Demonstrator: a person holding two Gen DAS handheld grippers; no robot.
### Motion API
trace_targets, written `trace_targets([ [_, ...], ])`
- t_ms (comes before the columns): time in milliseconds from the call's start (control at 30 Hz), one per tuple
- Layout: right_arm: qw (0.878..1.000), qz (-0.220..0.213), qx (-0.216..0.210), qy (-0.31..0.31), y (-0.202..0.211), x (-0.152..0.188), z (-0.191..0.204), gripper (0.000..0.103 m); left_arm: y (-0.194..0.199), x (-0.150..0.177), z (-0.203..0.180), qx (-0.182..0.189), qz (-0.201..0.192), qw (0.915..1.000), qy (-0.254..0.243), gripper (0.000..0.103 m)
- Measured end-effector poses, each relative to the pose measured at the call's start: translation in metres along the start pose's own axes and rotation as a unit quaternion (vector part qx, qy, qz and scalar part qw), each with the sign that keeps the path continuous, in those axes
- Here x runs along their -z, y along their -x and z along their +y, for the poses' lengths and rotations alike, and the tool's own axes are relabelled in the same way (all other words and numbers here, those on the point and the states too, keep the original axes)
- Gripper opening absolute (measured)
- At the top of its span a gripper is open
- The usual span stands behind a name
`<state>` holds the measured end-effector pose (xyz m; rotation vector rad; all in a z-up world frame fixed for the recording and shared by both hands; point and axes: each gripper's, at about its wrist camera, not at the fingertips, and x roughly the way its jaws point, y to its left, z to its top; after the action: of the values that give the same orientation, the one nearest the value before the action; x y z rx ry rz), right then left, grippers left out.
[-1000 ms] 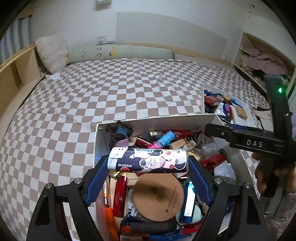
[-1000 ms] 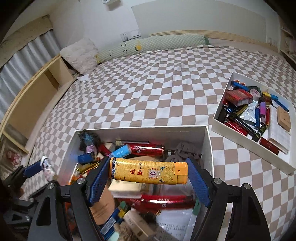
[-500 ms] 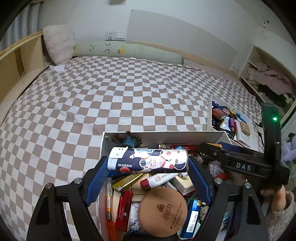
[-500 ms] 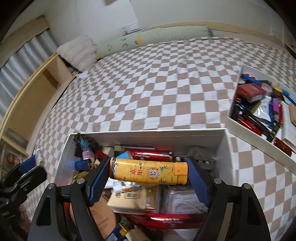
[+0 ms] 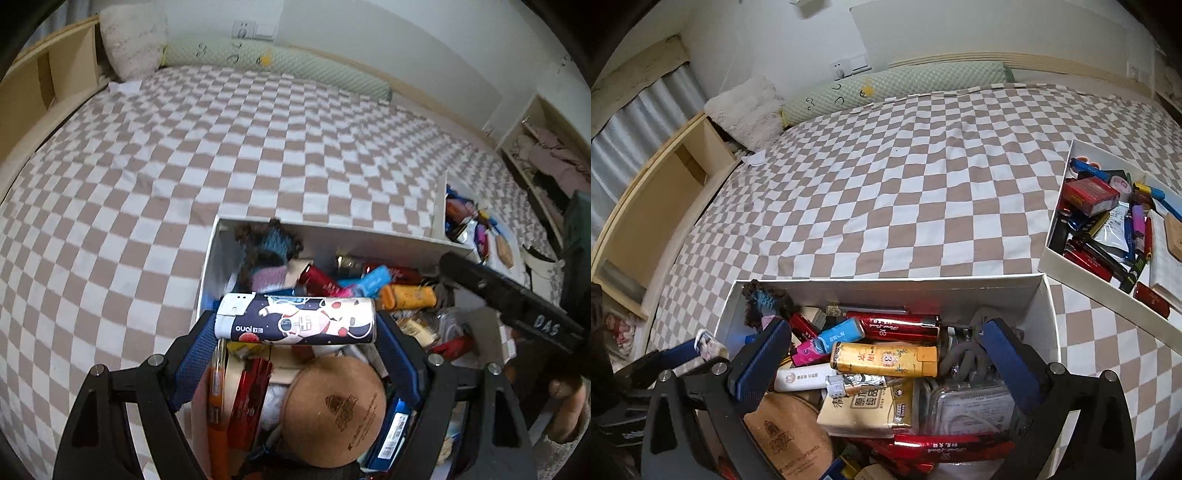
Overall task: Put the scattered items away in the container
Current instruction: 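Open the right tool over the box while the left tool releases its lighter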
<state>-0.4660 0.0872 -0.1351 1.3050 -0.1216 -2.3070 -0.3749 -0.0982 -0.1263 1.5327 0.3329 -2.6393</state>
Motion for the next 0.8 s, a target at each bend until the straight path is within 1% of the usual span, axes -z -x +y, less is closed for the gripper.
trace_targets([
  [67,1.0,0.002,-0.001,0.0,0.0,0.0,0.001,0.103,-0.001,0.002,0.001,-0.005,0.003,1.0,0.004,0.084],
  [100,1.0,0.002,-0.002,0.0,0.001,0.001,0.001,0.103,0.0,0.002,0.001,-0.005,0.002,1.0,0.007,0.087],
  [133,1.0,0.002,-0.002,0.001,0.002,0.001,0.001,0.103,0.001,0.002,0.002,-0.005,-0.001,1.0,0.008,0.097],
  [167,1.0,0.001,-0.002,0.001,0.003,0.001,0.002,0.103,0.003,0.002,0.002,-0.005,-0.005,0.9999,0.01,0.101],
  [300,1.0,-0.002,-0.003,0.006,0.007,0.001,0.005,0.103,0.012,0.0,0.004,-0.006,-0.017,0.9997,0.015,0.101],
  [500,1.0,-0.002,0.001,0.016,0.015,0.004,0.011,0.103,0.02,0.004,0.007,-0.022,-0.02,0.9995,0.011,0.101],
  [633,1.0,-0.008,0.007,0.021,0.027,0.006,0.014,0.103,0.026,0.007,0.008,-0.026,-0.018,0.9994,0.016,0.101],
  [800,0.999,-0.019,0.013,0.029,0.044,0.008,0.021,0.103,0.04,0.01,0.009,-0.034,-0.025,0.9988,0.025,0.101],
])
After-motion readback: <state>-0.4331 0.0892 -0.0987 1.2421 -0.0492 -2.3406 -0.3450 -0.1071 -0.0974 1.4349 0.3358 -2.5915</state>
